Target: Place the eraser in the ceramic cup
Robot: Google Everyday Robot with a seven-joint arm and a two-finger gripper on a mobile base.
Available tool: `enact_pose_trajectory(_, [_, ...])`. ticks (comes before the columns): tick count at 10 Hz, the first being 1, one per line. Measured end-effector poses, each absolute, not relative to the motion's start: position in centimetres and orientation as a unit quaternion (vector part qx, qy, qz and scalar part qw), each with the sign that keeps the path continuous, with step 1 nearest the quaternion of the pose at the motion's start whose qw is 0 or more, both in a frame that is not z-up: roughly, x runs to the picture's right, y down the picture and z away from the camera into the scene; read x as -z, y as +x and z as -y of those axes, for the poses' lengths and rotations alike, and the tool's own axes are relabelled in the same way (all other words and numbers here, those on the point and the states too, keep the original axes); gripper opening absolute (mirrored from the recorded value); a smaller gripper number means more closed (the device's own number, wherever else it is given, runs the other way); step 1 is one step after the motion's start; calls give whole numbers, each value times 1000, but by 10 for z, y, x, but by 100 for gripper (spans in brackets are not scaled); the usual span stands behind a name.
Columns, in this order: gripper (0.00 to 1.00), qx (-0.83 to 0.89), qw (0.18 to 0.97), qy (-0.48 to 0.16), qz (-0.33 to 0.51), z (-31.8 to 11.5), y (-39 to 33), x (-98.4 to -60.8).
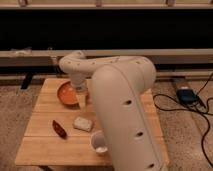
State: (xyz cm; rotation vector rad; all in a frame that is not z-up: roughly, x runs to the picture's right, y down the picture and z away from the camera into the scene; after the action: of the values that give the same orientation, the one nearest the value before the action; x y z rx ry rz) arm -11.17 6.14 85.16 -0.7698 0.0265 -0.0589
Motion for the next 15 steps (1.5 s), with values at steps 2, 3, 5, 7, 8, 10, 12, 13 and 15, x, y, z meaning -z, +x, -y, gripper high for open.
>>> enact_pose_trajectory(2, [80, -26, 928, -370, -40, -72, -54, -850])
enact_pose_trajectory(3, [80, -48, 927, -368, -52, -76, -30, -850])
enact_pose_trajectory(5, [80, -95, 923, -364, -83, -83, 17, -850])
enact_pose_trajectory(7, [80, -124, 917, -361, -117, -85, 48, -852])
enact_pose_trajectory(8, [80, -139, 911, -361, -141, -88, 70, -853])
enact_pose_trajectory(10, [80, -159, 903, -361, -172, -94, 95, -860])
enact_pose_trajectory(12, [80, -185, 892, -362, -198, -104, 107, -868])
enact_pose_trajectory(13, [80, -196, 888, -361, -205, -109, 111, -871])
enact_pose_trajectory(15, [80, -218, 880, -360, -219, -121, 118, -875])
